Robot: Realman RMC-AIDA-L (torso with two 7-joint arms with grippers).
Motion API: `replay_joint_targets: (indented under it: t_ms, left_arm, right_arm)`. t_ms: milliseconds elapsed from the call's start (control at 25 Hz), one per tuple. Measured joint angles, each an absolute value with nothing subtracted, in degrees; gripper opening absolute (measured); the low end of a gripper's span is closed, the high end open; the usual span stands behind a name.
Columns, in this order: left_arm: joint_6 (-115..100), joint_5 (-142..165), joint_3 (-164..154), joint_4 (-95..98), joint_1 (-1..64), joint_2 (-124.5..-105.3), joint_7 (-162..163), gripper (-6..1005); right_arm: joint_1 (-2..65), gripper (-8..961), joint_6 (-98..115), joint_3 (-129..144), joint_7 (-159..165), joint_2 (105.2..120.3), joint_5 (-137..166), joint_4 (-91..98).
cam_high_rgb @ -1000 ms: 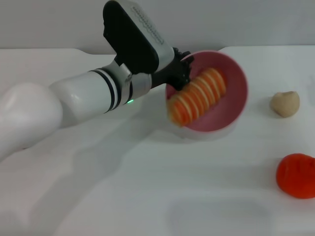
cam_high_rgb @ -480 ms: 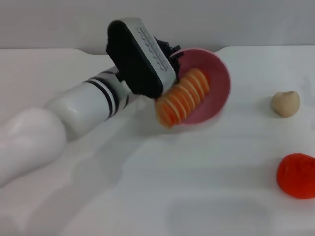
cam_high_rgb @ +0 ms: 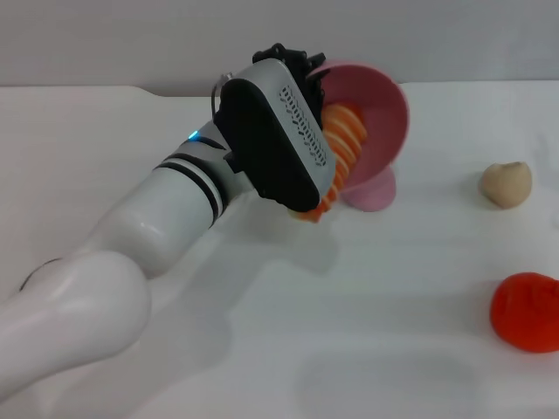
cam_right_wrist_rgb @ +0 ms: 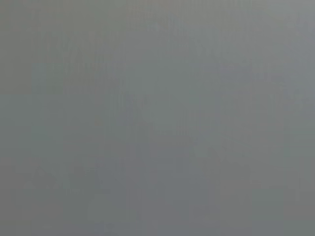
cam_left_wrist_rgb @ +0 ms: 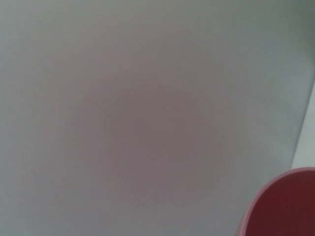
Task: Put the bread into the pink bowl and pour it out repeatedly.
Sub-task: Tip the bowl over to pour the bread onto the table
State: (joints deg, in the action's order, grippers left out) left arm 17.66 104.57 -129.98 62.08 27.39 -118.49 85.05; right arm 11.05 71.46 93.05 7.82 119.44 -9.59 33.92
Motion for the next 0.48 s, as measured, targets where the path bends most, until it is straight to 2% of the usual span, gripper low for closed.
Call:
replay_joint_targets:
  t_ms: [480]
  left_arm:
    - [33.6, 108.1, -135.6, 60.3, 26.8, -118.59, 85.5, 49]
  right_arm:
    - [11.5, 505, 71.5, 93.6, 7.8, 119.44, -9.6, 33.9]
